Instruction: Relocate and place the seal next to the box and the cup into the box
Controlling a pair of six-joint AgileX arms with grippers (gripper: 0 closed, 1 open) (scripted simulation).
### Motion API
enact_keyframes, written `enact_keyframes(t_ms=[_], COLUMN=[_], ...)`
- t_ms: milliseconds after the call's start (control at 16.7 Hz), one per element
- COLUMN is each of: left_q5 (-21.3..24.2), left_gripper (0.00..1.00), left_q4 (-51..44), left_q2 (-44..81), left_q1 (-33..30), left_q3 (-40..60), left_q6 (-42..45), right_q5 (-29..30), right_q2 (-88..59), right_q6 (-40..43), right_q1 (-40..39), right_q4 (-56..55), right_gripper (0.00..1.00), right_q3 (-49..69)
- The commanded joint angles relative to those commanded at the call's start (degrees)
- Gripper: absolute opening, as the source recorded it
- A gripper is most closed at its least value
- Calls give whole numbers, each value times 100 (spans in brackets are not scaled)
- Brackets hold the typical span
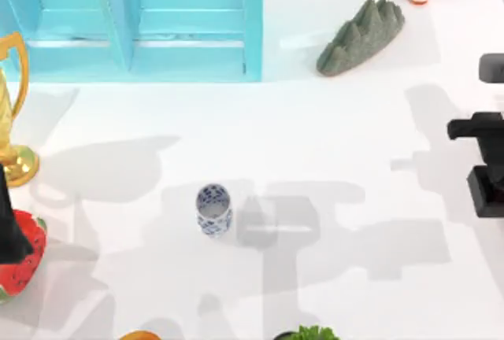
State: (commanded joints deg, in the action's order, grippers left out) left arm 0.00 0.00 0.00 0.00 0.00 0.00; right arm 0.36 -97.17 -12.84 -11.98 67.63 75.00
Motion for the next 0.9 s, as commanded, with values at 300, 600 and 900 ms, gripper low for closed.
enact_keyframes(t_ms=[300,600,900], left_q5=[0,0,0], left_gripper=[100,100,100], left_q4=[0,0,0], left_q2=[0,0,0], left_q1=[0,0,0], left_q3=[0,0,0], left_q6=[0,0,0], right_q5=[-1,-1,-1], right_q2=[-47,-47,-47], right_q6=[-9,-9,-9], right_q1=[-13,-13,-13], right_q4=[-398,-398,-398], right_gripper=[0,23,60], right_q3=[-382,-382,-382])
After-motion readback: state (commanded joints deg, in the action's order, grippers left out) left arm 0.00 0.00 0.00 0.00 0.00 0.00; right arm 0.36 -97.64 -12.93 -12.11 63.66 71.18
